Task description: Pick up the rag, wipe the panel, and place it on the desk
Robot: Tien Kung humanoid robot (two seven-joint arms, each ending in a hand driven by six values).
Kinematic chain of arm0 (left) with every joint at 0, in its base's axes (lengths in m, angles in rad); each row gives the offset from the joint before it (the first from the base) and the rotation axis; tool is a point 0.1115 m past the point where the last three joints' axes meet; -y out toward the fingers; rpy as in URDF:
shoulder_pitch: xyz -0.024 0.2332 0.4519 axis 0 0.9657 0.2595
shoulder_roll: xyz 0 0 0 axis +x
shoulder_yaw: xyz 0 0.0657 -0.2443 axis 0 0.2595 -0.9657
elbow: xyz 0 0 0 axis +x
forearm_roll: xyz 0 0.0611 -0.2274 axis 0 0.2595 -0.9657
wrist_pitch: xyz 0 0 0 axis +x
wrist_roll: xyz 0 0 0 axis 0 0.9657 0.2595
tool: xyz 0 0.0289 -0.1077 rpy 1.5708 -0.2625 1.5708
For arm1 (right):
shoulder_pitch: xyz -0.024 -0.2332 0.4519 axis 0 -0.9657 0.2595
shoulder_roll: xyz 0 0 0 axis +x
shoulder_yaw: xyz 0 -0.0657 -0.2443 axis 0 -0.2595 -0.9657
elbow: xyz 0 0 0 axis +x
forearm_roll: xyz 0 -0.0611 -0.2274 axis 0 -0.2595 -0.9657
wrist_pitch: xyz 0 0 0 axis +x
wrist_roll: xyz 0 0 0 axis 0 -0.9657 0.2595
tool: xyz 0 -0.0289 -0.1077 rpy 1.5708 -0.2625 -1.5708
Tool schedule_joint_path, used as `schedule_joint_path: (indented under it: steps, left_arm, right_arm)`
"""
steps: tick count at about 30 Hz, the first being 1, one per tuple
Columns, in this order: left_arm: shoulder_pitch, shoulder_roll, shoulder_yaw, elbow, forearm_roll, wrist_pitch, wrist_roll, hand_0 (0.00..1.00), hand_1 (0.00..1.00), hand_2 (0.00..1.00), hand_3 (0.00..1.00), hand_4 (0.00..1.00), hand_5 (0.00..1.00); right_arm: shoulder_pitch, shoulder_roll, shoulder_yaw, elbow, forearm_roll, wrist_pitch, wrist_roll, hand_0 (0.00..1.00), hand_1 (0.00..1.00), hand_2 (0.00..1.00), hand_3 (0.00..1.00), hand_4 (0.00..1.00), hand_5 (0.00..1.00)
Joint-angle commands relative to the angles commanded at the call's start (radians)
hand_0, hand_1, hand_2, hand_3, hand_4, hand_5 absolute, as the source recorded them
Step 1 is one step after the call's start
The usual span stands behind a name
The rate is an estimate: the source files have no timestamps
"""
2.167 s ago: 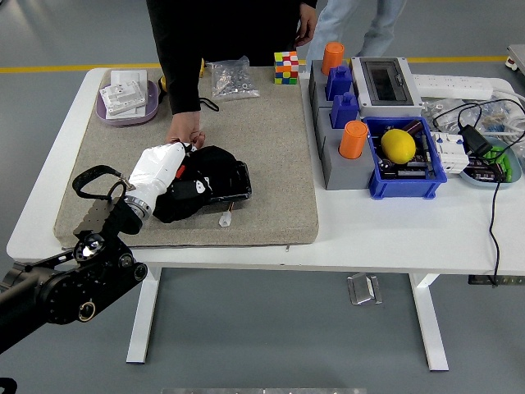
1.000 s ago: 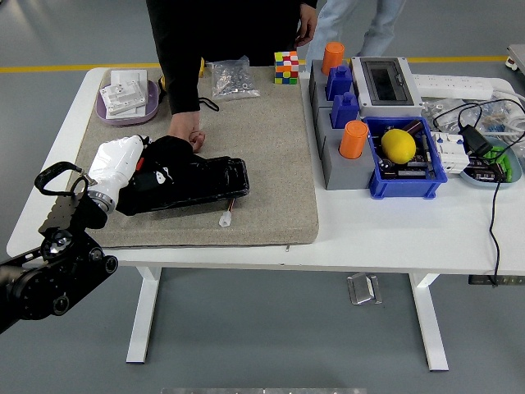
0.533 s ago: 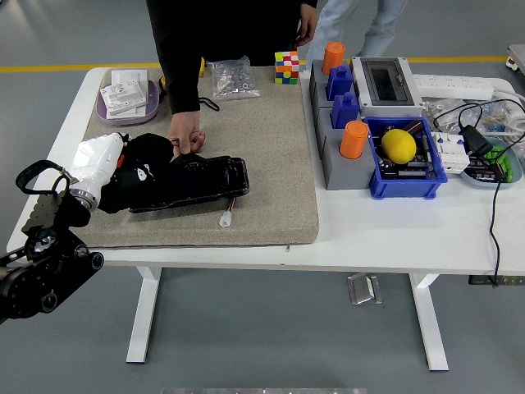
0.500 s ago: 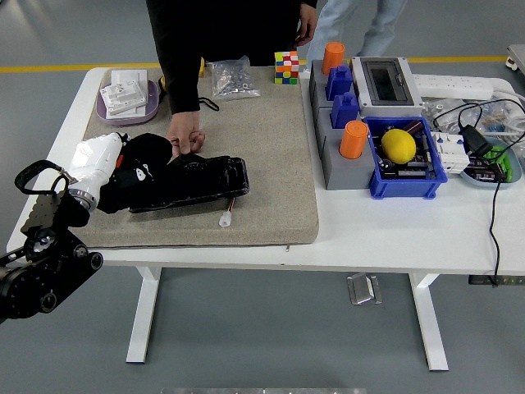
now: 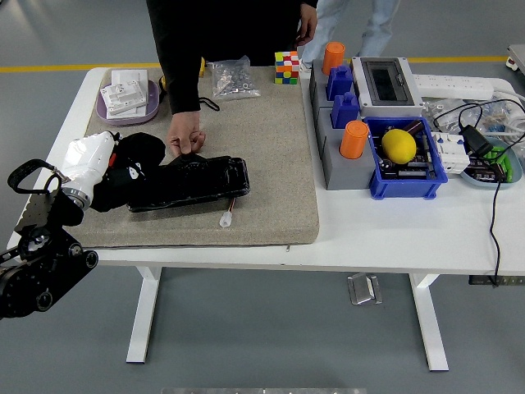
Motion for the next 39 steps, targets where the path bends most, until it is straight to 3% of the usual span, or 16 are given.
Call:
schedule_joint_path:
  steps: [8, 23, 39]
  left_arm:
    - [-0.035, -0.033, 0.077, -0.004, -0.023, -0.007, 0.006, 0.210, 0.112, 0.457, 0.381, 0.267, 0.002]
    - [-0.083, -0.058, 0.169, -0.035, -0.044, -0.016, 0.016, 0.209, 0.113, 0.460, 0.385, 0.270, 0.002]
    - [-0.132, -0.087, 0.313, -0.099, -0.065, -0.030, 0.032, 0.208, 0.116, 0.463, 0.389, 0.278, 0.002]
  right_arm:
    - [0.005, -0.002, -0.013, 0.000, 0.010, 0.001, 0.003, 0.724, 0.647, 0.682, 0.586, 0.971, 0.559]
    - [0.007, -0.010, -0.024, 0.000, 0.018, 0.004, 0.003, 0.724, 0.646, 0.682, 0.586, 0.972, 0.560]
    - [0.013, -0.021, -0.038, 0.000, 0.021, 0.007, 0.000, 0.724, 0.646, 0.681, 0.586, 0.972, 0.557]
